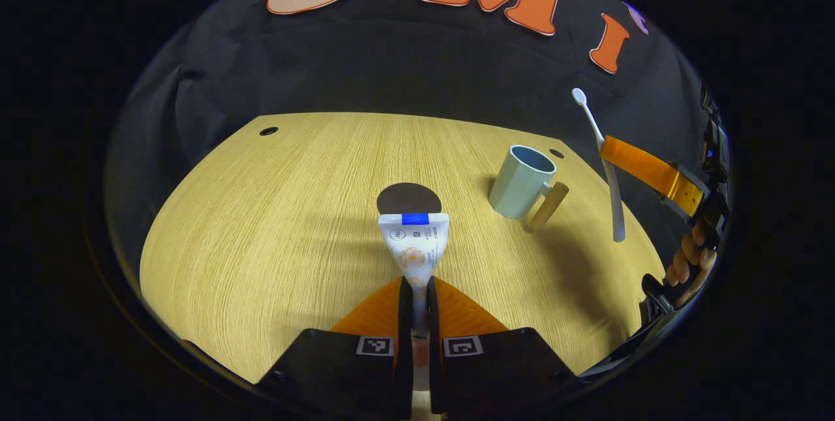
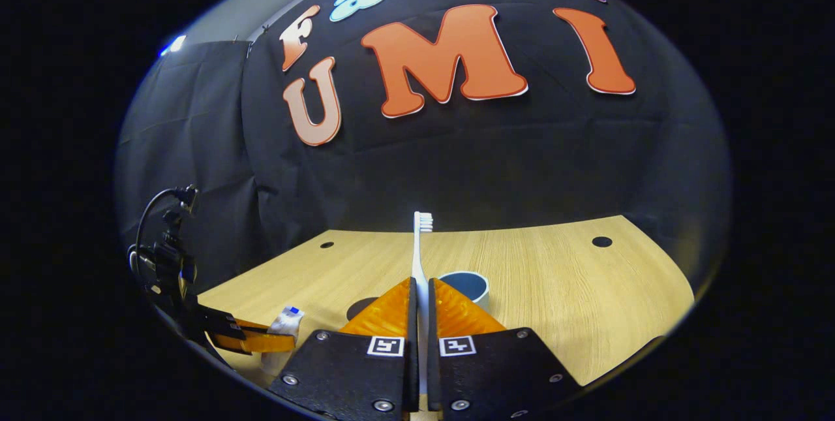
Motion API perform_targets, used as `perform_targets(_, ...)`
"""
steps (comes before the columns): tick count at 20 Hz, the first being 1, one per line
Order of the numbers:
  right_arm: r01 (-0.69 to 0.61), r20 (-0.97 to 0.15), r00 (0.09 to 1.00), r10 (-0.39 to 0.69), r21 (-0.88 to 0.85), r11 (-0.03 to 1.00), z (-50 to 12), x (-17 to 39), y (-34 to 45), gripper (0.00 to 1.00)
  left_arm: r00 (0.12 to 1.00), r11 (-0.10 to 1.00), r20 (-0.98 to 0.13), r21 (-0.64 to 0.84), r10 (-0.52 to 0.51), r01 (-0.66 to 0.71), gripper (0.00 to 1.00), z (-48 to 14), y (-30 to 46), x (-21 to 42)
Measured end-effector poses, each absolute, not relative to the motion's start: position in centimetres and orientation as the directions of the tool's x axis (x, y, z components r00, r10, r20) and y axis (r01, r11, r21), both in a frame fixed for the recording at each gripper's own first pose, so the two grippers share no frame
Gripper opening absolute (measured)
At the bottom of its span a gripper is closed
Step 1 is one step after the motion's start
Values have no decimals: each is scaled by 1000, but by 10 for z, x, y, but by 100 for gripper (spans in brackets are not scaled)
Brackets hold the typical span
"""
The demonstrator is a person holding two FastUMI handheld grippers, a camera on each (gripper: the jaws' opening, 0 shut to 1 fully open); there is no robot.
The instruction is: Put the toothbrush and toothpaste on the desktop into the cup, then pick up the cup and place it on the coaster on the desktop.
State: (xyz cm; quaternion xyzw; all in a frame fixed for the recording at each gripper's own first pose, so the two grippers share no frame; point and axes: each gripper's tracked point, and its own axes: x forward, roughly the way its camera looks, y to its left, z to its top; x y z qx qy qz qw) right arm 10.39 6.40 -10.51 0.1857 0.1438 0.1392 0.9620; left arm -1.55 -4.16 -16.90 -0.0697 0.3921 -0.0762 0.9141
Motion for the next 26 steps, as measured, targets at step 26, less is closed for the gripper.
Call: perform_targets(26, -185, 66, 981, 181, 578, 795, -102, 219, 32, 5, 790, 972, -575, -207, -210, 108, 14, -146, -40, 7)
